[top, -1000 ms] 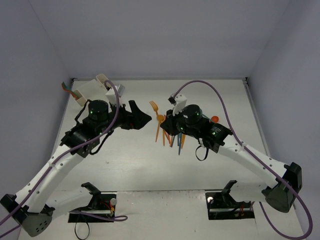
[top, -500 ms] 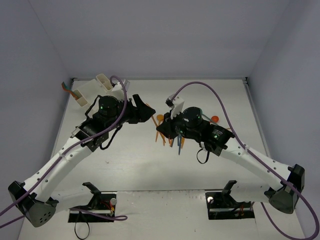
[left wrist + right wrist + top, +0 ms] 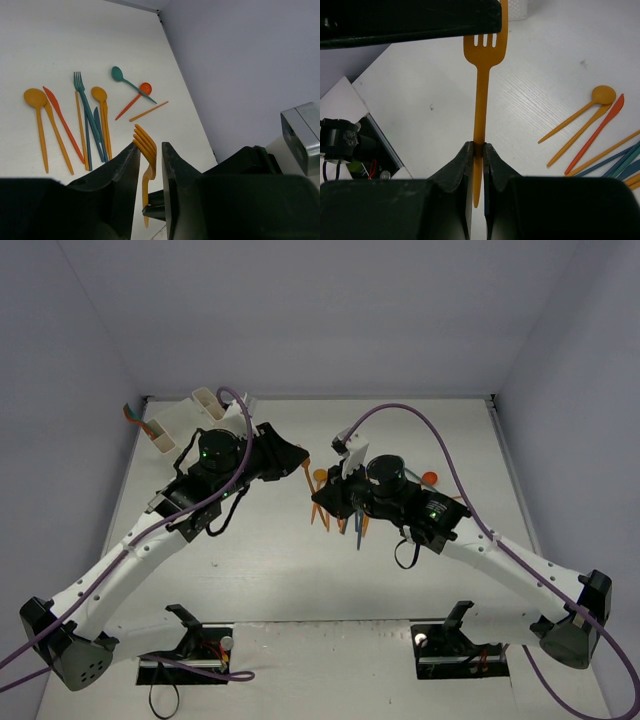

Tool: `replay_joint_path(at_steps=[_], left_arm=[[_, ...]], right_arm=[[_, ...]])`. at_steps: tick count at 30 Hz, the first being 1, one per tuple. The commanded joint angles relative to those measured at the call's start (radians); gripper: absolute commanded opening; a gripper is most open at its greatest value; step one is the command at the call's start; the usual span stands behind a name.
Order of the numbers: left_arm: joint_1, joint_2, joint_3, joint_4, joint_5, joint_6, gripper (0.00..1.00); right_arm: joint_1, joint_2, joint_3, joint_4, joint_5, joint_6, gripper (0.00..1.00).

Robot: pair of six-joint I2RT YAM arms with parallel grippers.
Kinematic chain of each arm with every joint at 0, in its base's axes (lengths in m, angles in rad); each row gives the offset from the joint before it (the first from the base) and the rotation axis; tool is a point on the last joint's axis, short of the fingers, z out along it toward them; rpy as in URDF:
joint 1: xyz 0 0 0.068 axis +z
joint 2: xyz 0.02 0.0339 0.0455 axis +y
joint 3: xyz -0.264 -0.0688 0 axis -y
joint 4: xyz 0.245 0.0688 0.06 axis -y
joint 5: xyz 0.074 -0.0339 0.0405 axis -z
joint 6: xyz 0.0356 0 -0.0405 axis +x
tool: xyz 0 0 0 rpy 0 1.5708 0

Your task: Sort the eating utensils into containers

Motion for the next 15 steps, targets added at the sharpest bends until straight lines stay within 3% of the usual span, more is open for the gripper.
replay_joint_path(at_steps=[1, 5, 11, 15], left_arm=[[-0.004, 0.001, 0.027, 0.106, -0.006, -0.022, 0.15], [-0.004, 0.002, 0.024, 0.115, -0.015, -0.026, 0.01], [-0.002, -0.017, 0.022, 0.108, -0.069, 0.010, 0.00], [0.012, -0.036, 0.031, 0.059, -0.163, 0.097, 0.00]], right_arm=[[0.007, -0.024, 0.020, 0.070, -0.012, -0.014, 0.00], [0.008, -0.018, 0.022, 0.071, -0.007, -0.020, 0.02], [0.008, -0.011, 0.020, 0.070, 0.024, -0.023, 0.40], [0.005, -0.018, 0.008, 0.068, 0.073, -0.024, 0.55]])
